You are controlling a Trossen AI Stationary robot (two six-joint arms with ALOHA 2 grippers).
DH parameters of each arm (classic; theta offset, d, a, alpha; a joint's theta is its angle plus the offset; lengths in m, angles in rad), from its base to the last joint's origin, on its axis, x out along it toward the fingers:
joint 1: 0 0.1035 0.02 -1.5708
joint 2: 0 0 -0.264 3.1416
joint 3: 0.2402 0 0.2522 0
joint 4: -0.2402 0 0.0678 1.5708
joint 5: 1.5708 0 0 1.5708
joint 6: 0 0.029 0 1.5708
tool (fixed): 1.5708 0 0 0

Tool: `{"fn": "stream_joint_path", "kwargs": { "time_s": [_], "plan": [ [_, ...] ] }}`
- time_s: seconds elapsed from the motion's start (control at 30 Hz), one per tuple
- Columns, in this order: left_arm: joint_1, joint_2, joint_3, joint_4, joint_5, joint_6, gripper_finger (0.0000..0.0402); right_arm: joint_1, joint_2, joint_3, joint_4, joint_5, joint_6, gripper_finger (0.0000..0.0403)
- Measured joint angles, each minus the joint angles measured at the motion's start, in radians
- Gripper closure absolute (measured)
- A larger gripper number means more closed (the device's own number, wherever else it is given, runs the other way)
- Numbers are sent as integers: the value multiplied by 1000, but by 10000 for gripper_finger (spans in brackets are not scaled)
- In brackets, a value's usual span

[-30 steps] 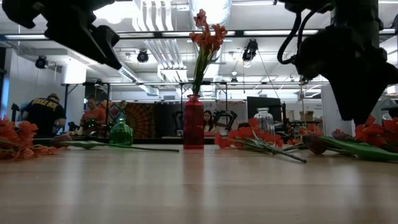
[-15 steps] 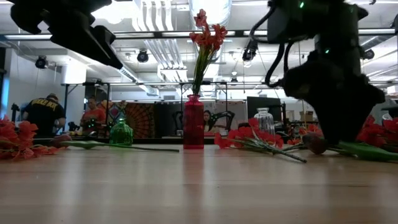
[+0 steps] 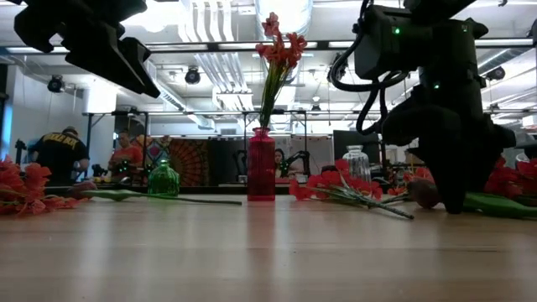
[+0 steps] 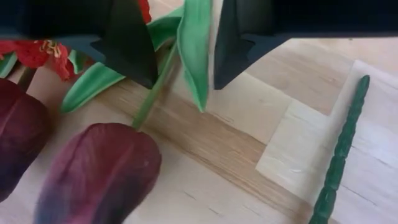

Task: Sort flowers into vase by color
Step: Put the bottom left red flower into the transparent vase

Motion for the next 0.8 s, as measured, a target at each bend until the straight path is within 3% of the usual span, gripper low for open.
{"fn": "stream_joint_path", "kwargs": {
  "time_s": [0.43, 0.63, 0.8],
  "plan": [
    [0, 0, 0, 0, -2, 16, 207, -8, -5, 0, 1, 39, -12, 384],
    [0, 0, 0, 0, -2, 16, 207, -11, -35, -1, -3, 41, -16, 390],
    [0, 0, 0, -1, -2, 16, 207, -11, -131, -1, -3, 49, -19, 390]
  ]
}}
